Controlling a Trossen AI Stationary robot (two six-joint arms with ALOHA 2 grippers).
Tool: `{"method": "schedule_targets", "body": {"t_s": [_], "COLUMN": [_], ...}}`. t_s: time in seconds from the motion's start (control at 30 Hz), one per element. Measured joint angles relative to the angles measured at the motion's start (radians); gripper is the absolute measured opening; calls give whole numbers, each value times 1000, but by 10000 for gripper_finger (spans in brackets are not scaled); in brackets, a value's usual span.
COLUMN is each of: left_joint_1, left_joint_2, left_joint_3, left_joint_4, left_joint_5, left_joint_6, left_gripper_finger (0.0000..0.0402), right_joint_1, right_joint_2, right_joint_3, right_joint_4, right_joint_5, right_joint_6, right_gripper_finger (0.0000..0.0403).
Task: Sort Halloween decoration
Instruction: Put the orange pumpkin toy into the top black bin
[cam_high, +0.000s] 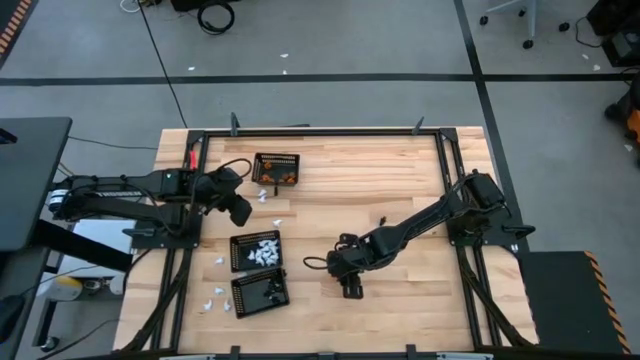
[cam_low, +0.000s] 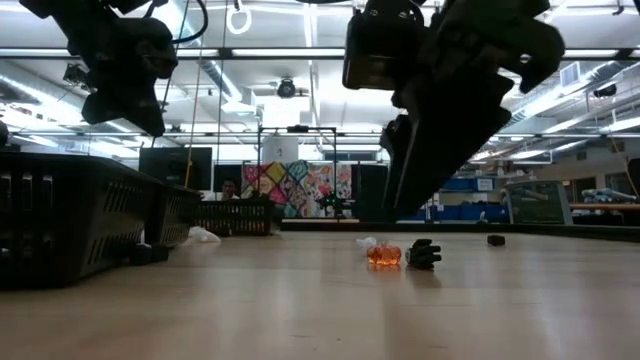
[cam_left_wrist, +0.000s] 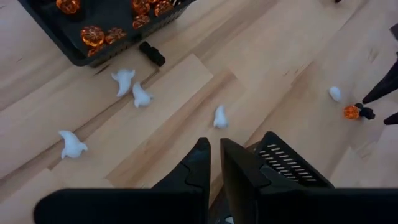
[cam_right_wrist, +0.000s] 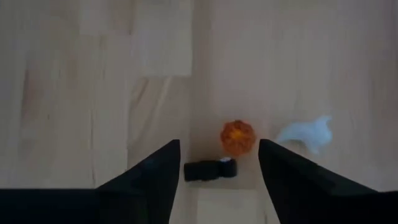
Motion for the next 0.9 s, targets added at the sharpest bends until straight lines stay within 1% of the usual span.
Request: {"method": "schedule_targets", "body": {"t_s": [0.1,0.37,0.77,0.9], "left_joint_1": [0,0,0,0], "left_joint_2": [0,0,-1,-1], "left_joint_3": [0,0,0,0], "left_joint_4": [2,-5,-37,-35], "left_joint_5": [-1,-3,1,1], "left_joint_6": [2,19,19,19], "left_gripper_finger": [43,43,43,43], "right_joint_1": [-1,0,6,6], "right_joint_2": [17,81,92,93], "right_joint_3": [0,0,0,0], "right_joint_4": [23,71,64,91], "right_joint_5": [10,32,64,64], "right_joint_6": [-23,-46,-39,-43], "right_gripper_finger": [221,194,159,146]}}
